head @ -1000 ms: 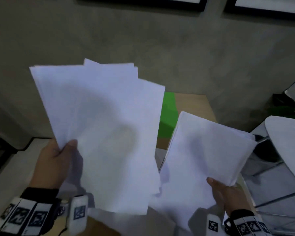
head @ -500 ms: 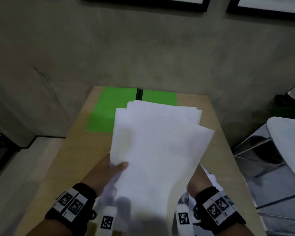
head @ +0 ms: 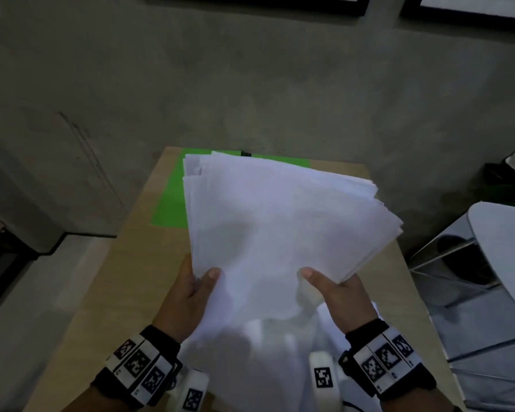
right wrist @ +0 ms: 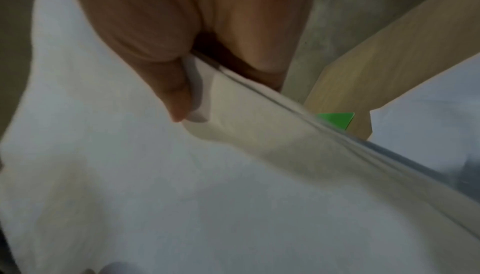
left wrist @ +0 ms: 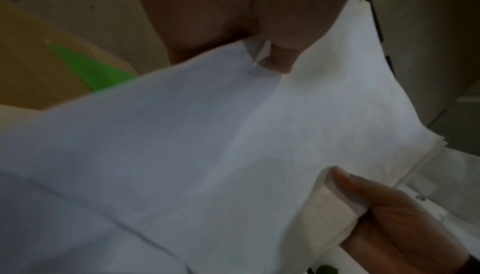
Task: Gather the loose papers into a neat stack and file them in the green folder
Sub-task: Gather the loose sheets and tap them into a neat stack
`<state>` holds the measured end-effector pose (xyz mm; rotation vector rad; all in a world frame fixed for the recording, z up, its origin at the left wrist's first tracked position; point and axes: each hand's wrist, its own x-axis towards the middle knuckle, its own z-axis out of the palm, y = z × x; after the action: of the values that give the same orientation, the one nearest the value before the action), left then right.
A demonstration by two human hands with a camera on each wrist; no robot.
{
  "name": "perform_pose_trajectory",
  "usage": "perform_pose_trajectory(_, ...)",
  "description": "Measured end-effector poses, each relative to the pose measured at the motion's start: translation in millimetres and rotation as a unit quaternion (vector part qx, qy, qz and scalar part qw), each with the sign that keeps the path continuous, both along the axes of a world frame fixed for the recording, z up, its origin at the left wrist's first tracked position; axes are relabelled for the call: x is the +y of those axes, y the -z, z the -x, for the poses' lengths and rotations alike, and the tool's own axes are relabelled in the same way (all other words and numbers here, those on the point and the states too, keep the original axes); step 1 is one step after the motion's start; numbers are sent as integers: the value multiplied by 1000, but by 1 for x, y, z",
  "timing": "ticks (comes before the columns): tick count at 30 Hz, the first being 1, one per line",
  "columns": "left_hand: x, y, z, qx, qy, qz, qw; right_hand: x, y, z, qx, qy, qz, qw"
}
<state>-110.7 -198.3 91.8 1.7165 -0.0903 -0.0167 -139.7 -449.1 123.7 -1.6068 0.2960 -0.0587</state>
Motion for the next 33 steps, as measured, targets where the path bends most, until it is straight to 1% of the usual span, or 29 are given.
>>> perform_pose_trajectory(2,-2,-4,5,-32,26,9,999,2,-2,4,-13,12,-6,1000)
perform_pose_trajectory(4,-3,-1,8,-47,28,37,998,6,-2,8,-13,-4,-13,1000)
perform_pose_trajectory(8,-3,-4,11,-50,-13,99,994,6,9,12,-41,-18,-28,999)
perform_pose_trajectory(11,-9,-5,12,-50,-47,106,992,9,15,13,-43,-17,-35,998)
perform_pose_trajectory(14,-14,-8,13,-56,-50,112,991,12,17,11,-40,6,-30,999)
perform_pose_trajectory(16,-16,-12,14,-64,-53,114,990,11,15,10,-53,34,-29,998)
perform_pose_trajectory(18,-13,-14,13,-70,-53,121,989,10,11,10,-66,39,-36,996)
perform_pose_trajectory(20,-9,-8,12,-55,-45,125,990,9,14,10,-66,17,-31,997)
perform_pose_trajectory(21,-7,-2,13,-35,-39,123,991,9,19,11,-51,1,-29,998)
perform_pose_trajectory(22,-5,4,12,-10,-35,116,993,10,25,11,-28,-12,-29,999)
perform_pose_trajectory(24,-4,18,13,33,-27,76,996,10,40,12,27,-28,-26,999)
perform_pose_trajectory(27,-2,30,13,64,-42,18,997,11,50,12,67,-7,-26,997)
perform_pose_trajectory(29,-1,24,11,69,-40,1,997,11,43,8,78,18,-16,997)
perform_pose_trajectory(31,6,14,8,71,-30,22,997,12,33,2,79,11,-13,997)
perform_pose_trajectory(33,16,3,8,71,-21,60,995,16,25,-4,69,-24,-18,997)
